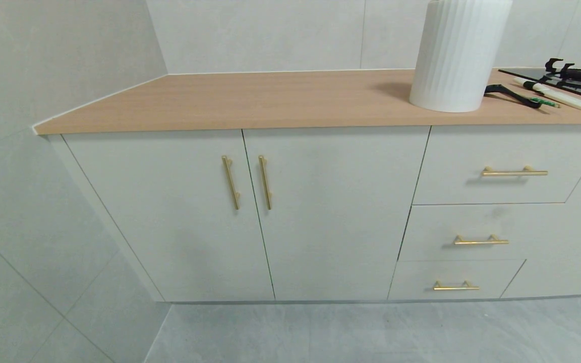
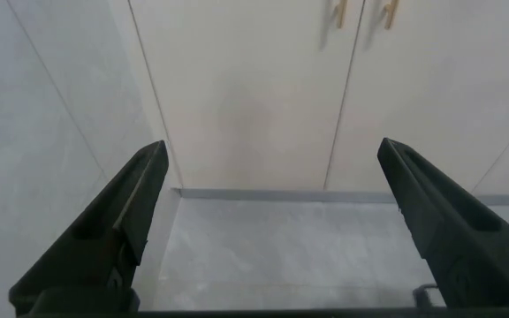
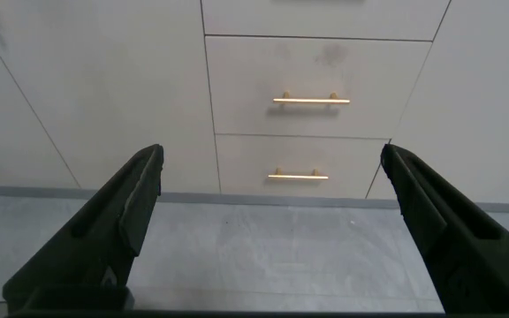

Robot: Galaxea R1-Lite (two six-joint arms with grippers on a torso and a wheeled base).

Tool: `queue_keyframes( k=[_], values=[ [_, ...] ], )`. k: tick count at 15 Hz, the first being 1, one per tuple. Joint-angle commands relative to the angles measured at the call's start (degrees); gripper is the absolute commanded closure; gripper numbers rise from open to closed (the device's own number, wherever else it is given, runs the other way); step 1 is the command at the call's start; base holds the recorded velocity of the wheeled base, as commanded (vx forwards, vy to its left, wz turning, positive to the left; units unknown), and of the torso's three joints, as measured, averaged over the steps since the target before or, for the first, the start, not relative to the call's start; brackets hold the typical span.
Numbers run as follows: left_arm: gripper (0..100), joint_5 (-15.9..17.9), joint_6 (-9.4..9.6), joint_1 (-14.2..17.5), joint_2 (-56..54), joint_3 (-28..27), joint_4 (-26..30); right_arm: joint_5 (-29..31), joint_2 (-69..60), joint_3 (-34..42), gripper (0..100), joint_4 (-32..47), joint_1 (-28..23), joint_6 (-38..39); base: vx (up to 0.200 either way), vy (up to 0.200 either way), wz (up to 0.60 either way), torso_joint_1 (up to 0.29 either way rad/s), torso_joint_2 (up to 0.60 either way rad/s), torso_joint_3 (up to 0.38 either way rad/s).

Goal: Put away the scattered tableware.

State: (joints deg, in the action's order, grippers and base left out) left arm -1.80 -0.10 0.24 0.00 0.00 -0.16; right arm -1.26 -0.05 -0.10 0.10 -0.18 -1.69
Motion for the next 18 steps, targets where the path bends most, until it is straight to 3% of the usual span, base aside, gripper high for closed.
queue_keyframes(
  k=[1, 12, 18],
  values=[
    [0, 0.0, -0.34, 0.0, 0.1, 0.0, -0.4, 0.0, 0.1, 0.0, 0, 0.2, 0.0, 0.0, 0.000, 0.000, 0.00, 0.000, 0.00, 0.000],
    [0, 0.0, -0.34, 0.0, 0.0, 0.0, -0.4, 0.0, 0.1, 0.0, 0, 0.2, 0.0, 0.2, 0.000, 0.000, 0.00, 0.000, 0.00, 0.000],
    [0, 0.0, -0.34, 0.0, 0.0, 0.0, -0.4, 0.0, 0.1, 0.0, 0, 0.2, 0.0, 0.2, 0.000, -0.200, 0.00, 0.003, 0.00, 0.002]
  ],
)
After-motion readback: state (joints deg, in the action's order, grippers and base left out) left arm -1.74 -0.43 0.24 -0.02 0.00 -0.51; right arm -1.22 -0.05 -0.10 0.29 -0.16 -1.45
